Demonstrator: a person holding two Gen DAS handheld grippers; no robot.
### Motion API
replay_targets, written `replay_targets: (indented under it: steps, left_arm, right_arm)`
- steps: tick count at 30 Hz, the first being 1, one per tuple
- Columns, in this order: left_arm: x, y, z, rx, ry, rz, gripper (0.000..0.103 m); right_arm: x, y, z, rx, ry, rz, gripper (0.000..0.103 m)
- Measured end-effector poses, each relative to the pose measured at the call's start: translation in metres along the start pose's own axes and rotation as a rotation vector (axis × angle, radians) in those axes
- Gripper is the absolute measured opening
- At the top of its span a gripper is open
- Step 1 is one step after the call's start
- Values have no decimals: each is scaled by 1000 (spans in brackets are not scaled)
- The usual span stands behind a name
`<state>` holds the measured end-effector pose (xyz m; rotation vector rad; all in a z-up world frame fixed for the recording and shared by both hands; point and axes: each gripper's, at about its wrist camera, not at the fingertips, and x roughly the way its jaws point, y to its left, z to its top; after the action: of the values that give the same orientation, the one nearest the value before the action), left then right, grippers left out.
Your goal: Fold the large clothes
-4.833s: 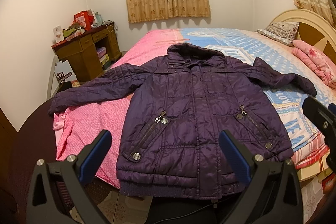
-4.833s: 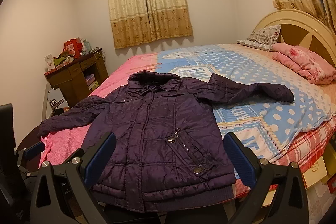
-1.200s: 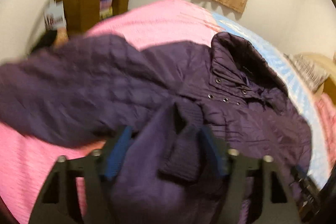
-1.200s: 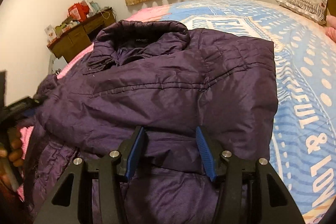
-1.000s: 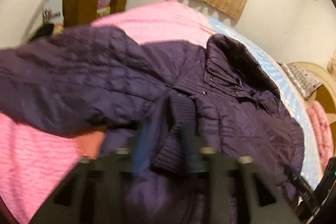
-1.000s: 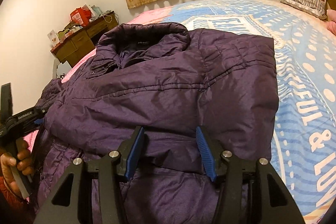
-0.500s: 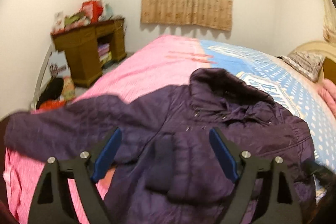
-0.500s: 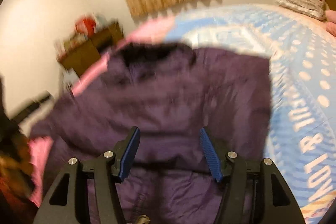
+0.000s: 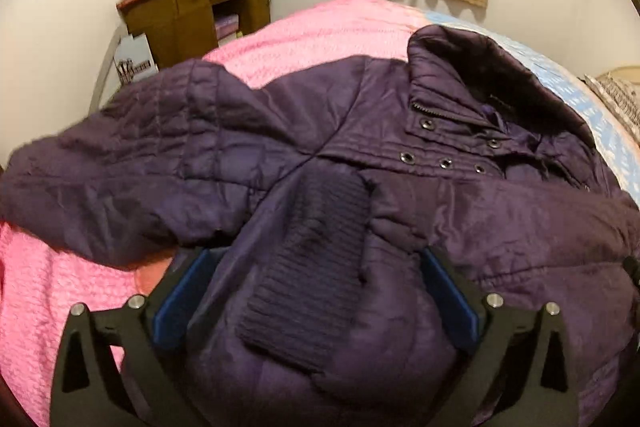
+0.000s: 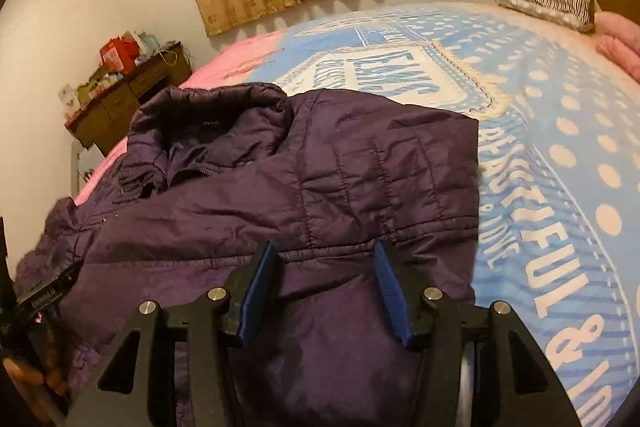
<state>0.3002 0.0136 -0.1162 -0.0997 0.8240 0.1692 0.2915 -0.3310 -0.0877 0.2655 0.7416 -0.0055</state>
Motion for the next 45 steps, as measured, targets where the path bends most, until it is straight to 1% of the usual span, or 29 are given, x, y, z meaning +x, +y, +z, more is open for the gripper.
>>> replay_targets:
  steps: [2,4,6,9,11,12,13,14,17,19,20,21,22,23,24,25,26,28,30,32,33,34,35,37,38,40,43,44,45]
  left_arm:
    - [-3,-1,-1,2,-7,4,103]
    - [-8,1,-1,2,-5,-7,103]
    - [-16,8,-4,-22,-11,-53,102]
    - [-11,17,-8,-41,9,-126,100]
    - [-8,21,-8,-49,29,-176,88]
    - [-9,21,-7,-46,17,-198,82]
    - [-12,20,-8,-33,5,-215,73]
    - [-17,17,-9,-13,-7,-208,68]
    - [-38,13,-15,29,-63,-153,62]
    - [-46,15,-19,12,-74,-128,61]
    - [-46,19,-20,-20,-64,-128,61]
    - [-44,23,-22,-51,-55,-124,62]
    - [-41,24,-24,-58,-55,-113,65]
    - [-33,22,-25,-42,-53,-84,74]
    - [-24,19,-24,-26,-43,-50,79]
    - [-19,19,-23,-34,-35,-21,87]
    - [-20,20,-22,-46,-31,-20,91]
    - [-21,25,-18,-58,-8,-56,92]
    - [-28,37,-12,-76,19,-127,92]
    - [-43,57,-8,-117,5,-227,94]
    - [-55,75,-7,-155,-30,-248,94]
    - [-63,89,-6,-188,-70,-224,97]
    - [-73,110,-4,-233,-125,-175,103]
    - [-89,162,0,-350,-228,-74,103]
    - [-90,183,3,-396,-247,-49,103]
    - [-84,237,9,-517,-233,22,103]
    - [-69,297,7,-685,-218,136,103]
    - [-62,314,7,-730,-196,168,102]
    - [-54,329,5,-763,-178,182,102]
  right_arm:
    - [0,3,0,-12,-10,-7,57]
    - [-6,-1,-1,19,-45,23,57]
    - [-17,-7,-8,74,-82,74,57]
    - [-21,-15,-17,133,-80,121,57]
    - [-18,-13,-15,128,-69,113,57]
    - [-18,-9,-16,117,-66,103,57]
    - [-17,-5,-15,98,-64,88,58]
    - [-17,-2,-16,88,-64,81,58]
    - [-26,8,-20,44,-107,64,58]
    - [-31,18,-22,-13,-134,79,58]
    - [-29,26,-22,-50,-120,89,59]
    - [-23,33,-22,-87,-85,98,65]
    - [-16,38,-22,-117,-50,101,69]
    - [-9,44,-22,-149,-14,97,77]
    - [-5,49,-21,-174,5,85,80]
    - [-1,55,-21,-206,17,58,81]
    - [0,58,-23,-223,19,40,82]
    - [2,61,-23,-241,19,22,83]
    - [2,59,-24,-229,19,34,83]
    - [1,56,-24,-216,16,50,83]
    - [1,55,-24,-212,15,54,83]
    - [1,55,-24,-211,15,53,83]
    - [0,55,-25,-211,15,52,83]
    - [0,54,-25,-213,15,49,83]
    - [-1,55,-26,-214,15,48,83]
    - [-1,55,-26,-213,15,49,83]
    - [-1,55,-26,-214,15,46,83]
    - [-1,56,-26,-215,15,45,83]
    - [-1,57,-27,-215,15,44,83]
